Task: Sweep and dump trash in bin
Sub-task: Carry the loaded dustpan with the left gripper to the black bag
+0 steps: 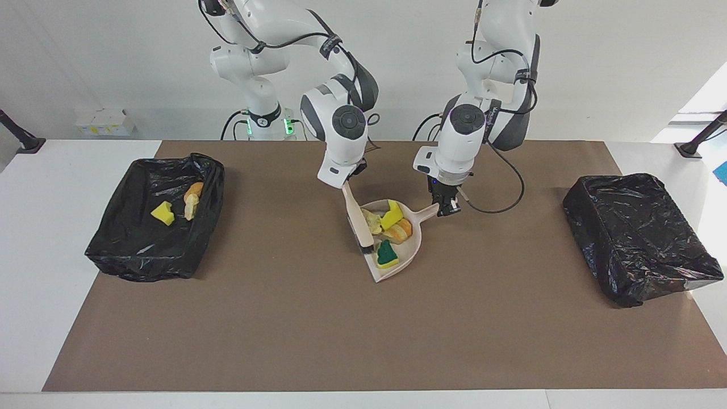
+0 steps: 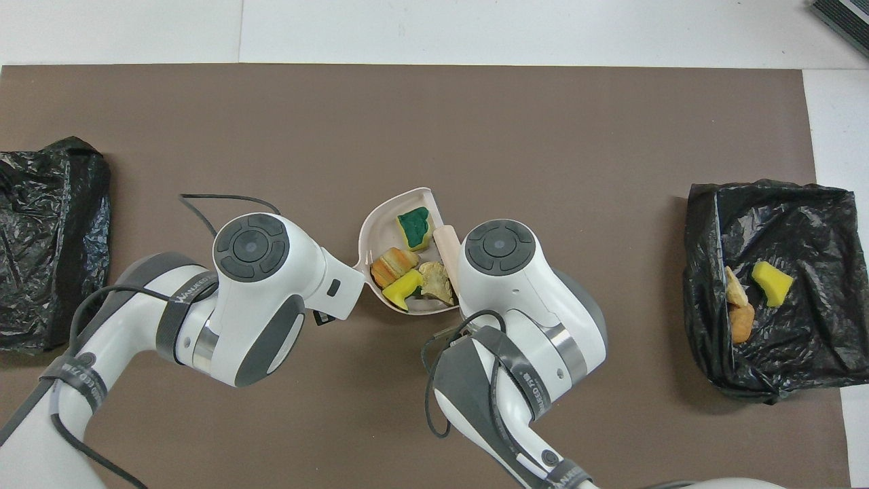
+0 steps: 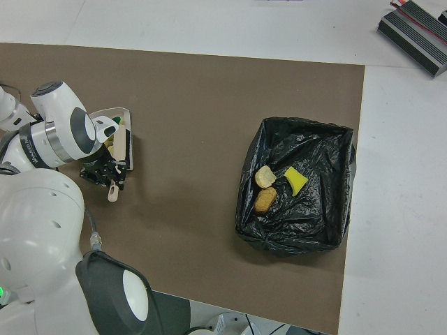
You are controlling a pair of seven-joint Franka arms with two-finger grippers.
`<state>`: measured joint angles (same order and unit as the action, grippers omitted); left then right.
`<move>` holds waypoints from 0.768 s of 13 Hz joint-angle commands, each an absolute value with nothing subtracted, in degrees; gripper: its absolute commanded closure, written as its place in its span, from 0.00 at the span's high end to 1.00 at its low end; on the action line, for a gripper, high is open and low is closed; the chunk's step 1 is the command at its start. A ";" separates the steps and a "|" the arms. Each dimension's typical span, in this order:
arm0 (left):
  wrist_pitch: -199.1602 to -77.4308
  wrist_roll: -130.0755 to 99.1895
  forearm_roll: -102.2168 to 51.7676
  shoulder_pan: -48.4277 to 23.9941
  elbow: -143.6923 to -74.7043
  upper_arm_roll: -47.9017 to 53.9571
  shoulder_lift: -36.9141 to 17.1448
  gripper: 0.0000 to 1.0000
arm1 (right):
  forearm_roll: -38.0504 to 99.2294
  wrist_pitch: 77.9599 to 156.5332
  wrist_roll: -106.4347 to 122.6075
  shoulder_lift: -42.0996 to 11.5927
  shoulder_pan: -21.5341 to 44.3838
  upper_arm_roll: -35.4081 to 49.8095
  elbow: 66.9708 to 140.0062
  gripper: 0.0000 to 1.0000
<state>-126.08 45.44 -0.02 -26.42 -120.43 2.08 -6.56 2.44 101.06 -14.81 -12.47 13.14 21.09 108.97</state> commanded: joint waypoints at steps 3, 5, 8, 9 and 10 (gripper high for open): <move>-130.08 50.53 0.26 -23.29 -123.75 2.29 -4.75 0.00 | 4.13 97.12 -16.17 -7.57 12.66 21.27 107.67 0.00; -129.55 53.86 0.18 -20.67 -123.31 2.28 -4.57 0.00 | 4.74 95.98 -16.26 -5.11 11.96 21.18 107.67 0.00; -123.51 61.66 -1.92 -15.93 -119.29 2.29 -3.96 0.00 | 5.98 93.61 -20.37 -2.12 12.56 21.18 107.84 0.00; -121.14 65.61 -3.85 -14.17 -117.18 2.20 -3.96 0.00 | 5.98 93.43 -22.65 -1.76 12.92 21.27 108.28 0.00; -118.42 69.05 -5.43 -11.89 -115.24 2.20 -3.96 0.00 | 6.59 93.43 -24.15 -1.24 13.27 21.53 108.63 0.00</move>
